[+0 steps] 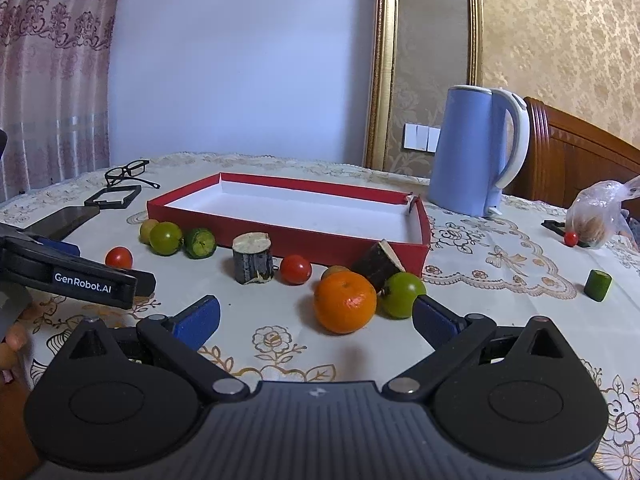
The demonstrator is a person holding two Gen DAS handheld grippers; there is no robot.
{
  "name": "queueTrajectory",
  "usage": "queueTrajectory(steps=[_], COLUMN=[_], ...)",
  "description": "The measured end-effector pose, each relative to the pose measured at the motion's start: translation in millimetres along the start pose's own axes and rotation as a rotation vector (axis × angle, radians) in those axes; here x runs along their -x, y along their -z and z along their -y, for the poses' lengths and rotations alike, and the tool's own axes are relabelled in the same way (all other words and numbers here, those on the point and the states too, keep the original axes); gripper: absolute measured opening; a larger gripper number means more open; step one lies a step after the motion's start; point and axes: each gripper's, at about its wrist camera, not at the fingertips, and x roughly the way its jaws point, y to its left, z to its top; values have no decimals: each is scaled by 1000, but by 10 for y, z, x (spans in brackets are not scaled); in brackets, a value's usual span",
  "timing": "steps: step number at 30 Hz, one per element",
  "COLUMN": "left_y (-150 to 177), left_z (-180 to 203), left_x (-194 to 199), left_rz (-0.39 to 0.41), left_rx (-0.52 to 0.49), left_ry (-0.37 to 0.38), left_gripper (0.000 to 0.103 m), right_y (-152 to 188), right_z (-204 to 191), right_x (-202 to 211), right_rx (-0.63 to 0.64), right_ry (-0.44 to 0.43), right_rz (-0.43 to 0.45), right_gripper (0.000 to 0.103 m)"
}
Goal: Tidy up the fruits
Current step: 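Move the left gripper toward the red cherry tomato on the table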
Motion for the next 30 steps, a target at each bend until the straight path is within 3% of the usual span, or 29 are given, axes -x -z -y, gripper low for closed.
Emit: queueTrajectory(steps=[16, 30], left_y=[1, -26], left_z=[-101, -112], left_x=[-71, -125], left_rz=[1, 3], left_rx=[17, 15], left_ry=[-8, -32], left_gripper=[103, 103], right_y=[54, 32], right_z=[-24, 41], right_x=[-37, -132], right_rx=[27, -32], right_ry=[17, 27], right_rz=[-51, -77], right_gripper=[103, 103])
